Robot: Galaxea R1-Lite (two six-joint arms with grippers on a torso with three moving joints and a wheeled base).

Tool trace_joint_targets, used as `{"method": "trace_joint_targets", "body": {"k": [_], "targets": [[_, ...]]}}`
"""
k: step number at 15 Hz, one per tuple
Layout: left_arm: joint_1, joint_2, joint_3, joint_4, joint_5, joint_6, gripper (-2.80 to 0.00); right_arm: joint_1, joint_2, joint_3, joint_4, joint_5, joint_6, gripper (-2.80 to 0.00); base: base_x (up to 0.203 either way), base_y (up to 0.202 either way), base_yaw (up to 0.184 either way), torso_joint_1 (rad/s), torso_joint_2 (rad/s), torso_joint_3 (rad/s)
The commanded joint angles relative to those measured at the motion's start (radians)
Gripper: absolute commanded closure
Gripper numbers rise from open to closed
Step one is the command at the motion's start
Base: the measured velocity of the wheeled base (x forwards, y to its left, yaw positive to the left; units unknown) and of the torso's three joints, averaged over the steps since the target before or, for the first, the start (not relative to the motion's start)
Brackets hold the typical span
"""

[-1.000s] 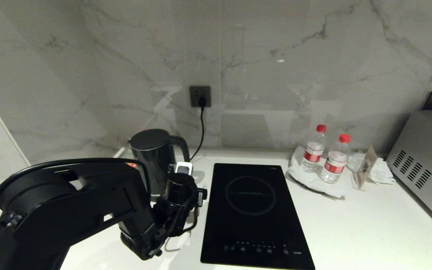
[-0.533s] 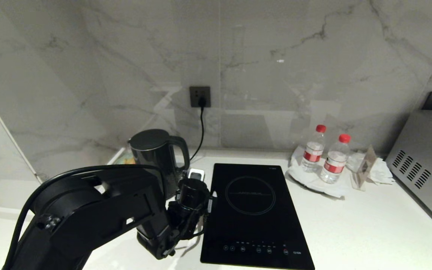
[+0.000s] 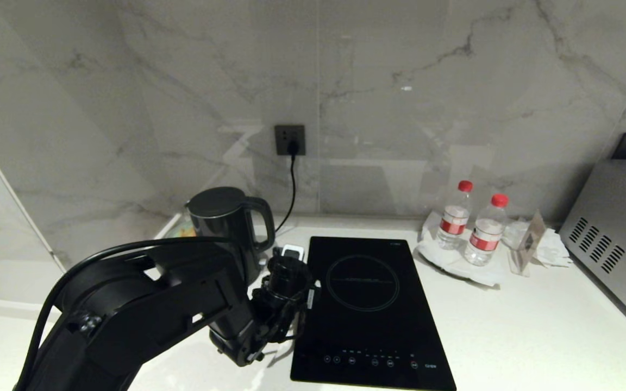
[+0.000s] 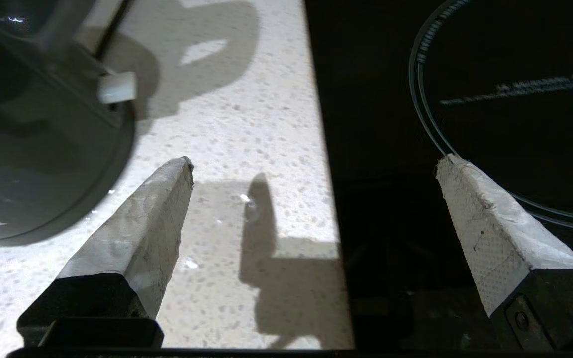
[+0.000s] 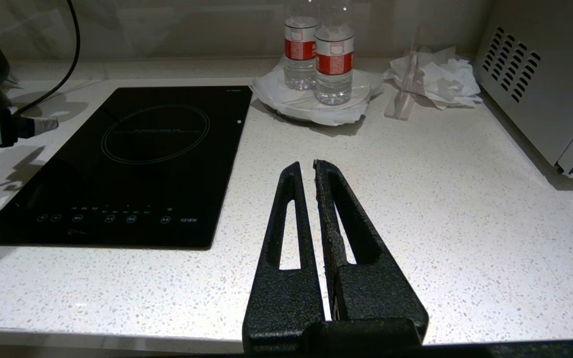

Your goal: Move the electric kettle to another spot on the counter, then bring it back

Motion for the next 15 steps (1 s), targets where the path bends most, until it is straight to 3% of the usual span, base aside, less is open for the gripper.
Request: {"method": "trace_joint_targets", "body": {"k": [1, 5, 9, 15], "targets": [[-0.005, -0.005, 0.030, -0.013, -0.004, -0.001, -2.80, 0.000, 0.000, 0.000, 0.000, 0.001, 0.000, 0.00, 0.000, 0.000, 0.000, 0.000, 0.00, 0.000], [-0.030, -0.015, 0.105, -0.118, -0.002, 0.008, -2.80, 0.000, 0.000, 0.000, 0.000, 0.001, 0.000, 0.00, 0.000, 0.000, 0.000, 0.000, 0.00, 0.000], [-0.031, -0.038, 0.110, -0.069, 0.007, 0.008, -2.80, 0.000, 0.000, 0.000, 0.000, 0.000, 0.000, 0.00, 0.000, 0.000, 0.000, 0.000, 0.00, -0.006], [-0.034, -0.073, 0.110, -0.053, 0.007, 0.009, -2.80, 0.000, 0.000, 0.000, -0.001, 0.001, 0.000, 0.00, 0.000, 0.000, 0.000, 0.002, 0.00, -0.162]]}}
